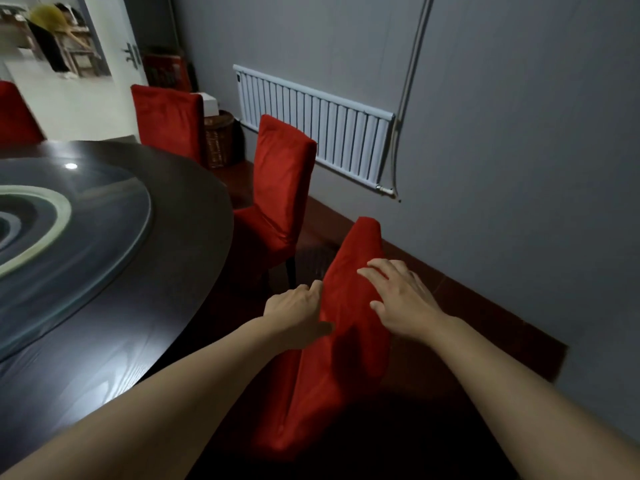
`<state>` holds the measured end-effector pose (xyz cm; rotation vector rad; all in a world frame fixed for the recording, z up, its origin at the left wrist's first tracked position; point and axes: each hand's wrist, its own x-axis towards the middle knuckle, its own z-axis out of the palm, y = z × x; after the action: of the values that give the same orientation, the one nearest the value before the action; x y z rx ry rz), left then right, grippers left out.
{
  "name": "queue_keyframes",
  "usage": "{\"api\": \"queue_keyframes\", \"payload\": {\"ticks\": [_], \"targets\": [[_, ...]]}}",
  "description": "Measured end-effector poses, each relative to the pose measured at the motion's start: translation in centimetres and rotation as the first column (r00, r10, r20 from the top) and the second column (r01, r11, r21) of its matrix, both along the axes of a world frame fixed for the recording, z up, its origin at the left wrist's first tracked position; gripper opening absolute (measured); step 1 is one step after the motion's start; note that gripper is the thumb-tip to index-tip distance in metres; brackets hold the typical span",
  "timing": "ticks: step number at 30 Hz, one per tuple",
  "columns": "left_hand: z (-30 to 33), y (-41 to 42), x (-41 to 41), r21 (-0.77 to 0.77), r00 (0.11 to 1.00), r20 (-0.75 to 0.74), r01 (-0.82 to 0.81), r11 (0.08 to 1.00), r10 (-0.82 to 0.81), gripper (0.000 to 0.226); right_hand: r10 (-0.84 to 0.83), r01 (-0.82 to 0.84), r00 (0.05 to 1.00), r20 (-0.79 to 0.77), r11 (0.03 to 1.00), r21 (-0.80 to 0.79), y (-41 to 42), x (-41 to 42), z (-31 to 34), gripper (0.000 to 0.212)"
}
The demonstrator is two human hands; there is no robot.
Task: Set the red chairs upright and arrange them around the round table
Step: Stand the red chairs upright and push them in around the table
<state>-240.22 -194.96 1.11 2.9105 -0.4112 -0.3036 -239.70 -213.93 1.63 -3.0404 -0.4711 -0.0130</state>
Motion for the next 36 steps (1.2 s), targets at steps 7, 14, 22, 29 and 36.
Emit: {"api": "queue_keyframes", "payload": {"ticks": [7, 14, 22, 29, 36], "targets": [[-0.8, -3.8, 5.2, 0.037, 0.989, -0.011, -0.15, 0.988, 0.15, 0.065, 0.202, -0.202, 0.978, -0.054, 0.979, 0.016, -3.0, 9.4, -2.3, 0.061], [-2.1, -7.8, 6.7, 0.037, 0.864, -0.044, -0.5, 0.866, 0.501, 0.066, 0.545, -0.545, 0.829, -0.122, 0.838, 0.039, -6.0, 17.4, -3.7, 0.067], [-2.8, -12.9, 4.9, 0.098, 0.707, -0.116, -0.691, 0.716, 0.698, 0.076, 0.762, -0.759, 0.602, -0.237, 0.639, 0.124, -7.3, 20.2, -5.2, 0.082], [-3.3, -12.8, 5.3, 0.117, 0.661, -0.12, -0.732, 0.671, 0.741, 0.078, 0.791, -0.795, 0.554, -0.259, 0.595, 0.116, -6.2, 21.3, -5.7, 0.088], [-3.6, -13.2, 5.8, 0.105, 0.645, -0.115, -0.748, 0.655, 0.756, 0.075, 0.839, -0.845, 0.479, -0.257, 0.52, 0.122, -6.9, 22.4, -5.5, 0.084]]}}
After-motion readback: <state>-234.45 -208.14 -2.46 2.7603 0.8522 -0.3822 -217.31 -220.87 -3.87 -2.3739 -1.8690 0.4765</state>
